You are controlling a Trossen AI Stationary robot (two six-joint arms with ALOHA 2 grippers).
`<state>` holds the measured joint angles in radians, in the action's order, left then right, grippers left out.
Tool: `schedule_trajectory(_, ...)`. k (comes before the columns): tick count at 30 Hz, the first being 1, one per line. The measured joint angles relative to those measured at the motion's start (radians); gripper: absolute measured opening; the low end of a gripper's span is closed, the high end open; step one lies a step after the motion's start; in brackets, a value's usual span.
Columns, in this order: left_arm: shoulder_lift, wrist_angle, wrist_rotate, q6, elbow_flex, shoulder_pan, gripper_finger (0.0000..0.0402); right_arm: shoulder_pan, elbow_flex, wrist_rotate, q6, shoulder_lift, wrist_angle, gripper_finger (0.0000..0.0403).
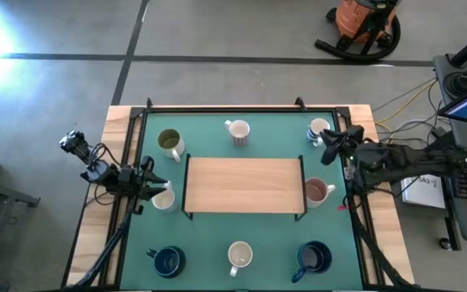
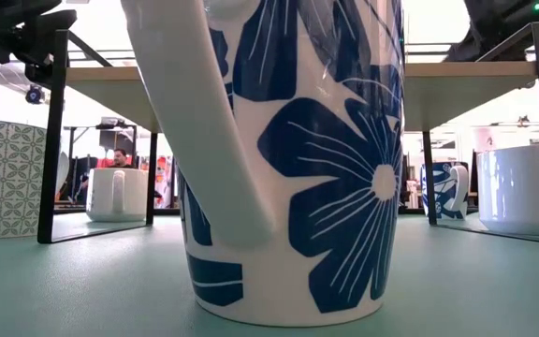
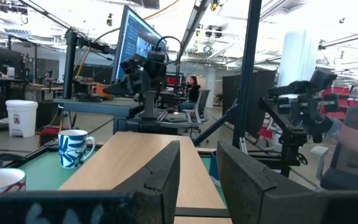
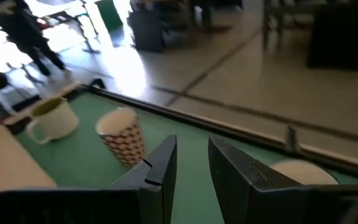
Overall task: Place coffee mugs
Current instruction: Put the top blue patterned mug on the shelf
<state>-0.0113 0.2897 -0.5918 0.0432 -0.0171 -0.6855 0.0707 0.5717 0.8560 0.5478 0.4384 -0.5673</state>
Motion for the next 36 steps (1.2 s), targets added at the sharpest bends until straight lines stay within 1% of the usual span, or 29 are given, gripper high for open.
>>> schedule_trajectory(2, 0.0, 0.0, 0.0, 0.0, 0.0, 0.0, 0.0089, -0.027, 0.041, -0.02, 0.065, 0.031, -0.078, 0.0082)
schedule_trajectory(5, 0.0, 0.0, 0.0, 0.0, 0.0, 0.0, 0.0089, -0.064, 0.086, -0.071, 0.112, 0.074, -0.155, 0.0082)
schedule_trajectory(10, 0.0, 0.0, 0.0, 0.0, 0.0, 0.0, 0.0089, -0.133, 0.132, -0.16, 0.136, 0.139, -0.217, 0.0082)
schedule_trajectory(13, 0.0, 0.0, 0.0, 0.0, 0.0, 0.0, 0.0089, -0.189, 0.144, -0.233, 0.136, 0.18, -0.241, 0.0082)
schedule_trajectory(19, 0.0, 0.0, 0.0, 0.0, 0.0, 0.0, 0.0089, -0.323, 0.145, -0.382, 0.074, 0.258, -0.257, 0.0082)
schedule_trajectory(24, 0.0, 0.0, 0.0, 0.0, 0.0, 0.0, 0.0089, -0.421, 0.144, -0.402, 0.033, 0.316, -0.257, 0.0076)
schedule_trajectory(28, 0.0, 0.0, 0.0, 0.0, 0.0, 0.0, 0.0089, -0.493, 0.146, -0.47, -0.006, 0.349, -0.255, 0.0058)
schedule_trajectory(30, 0.0, -0.001, 0.0, 0.0, 0.0, 0.0, 0.0089, -0.52, 0.146, -0.488, -0.012, 0.368, -0.256, 0.0056)
schedule_trajectory(33, 0.0, -0.001, 0.0, 0.0, 0.0, 0.0, 0.0089, -0.553, 0.145, -0.525, -0.04, 0.391, -0.256, 0.0066)
schedule_trajectory(36, 0.0, -0.001, 0.0, 0.0, 0.0, 0.0, 0.0089, -0.58, 0.145, -0.568, -0.074, 0.416, -0.248, 0.0089)
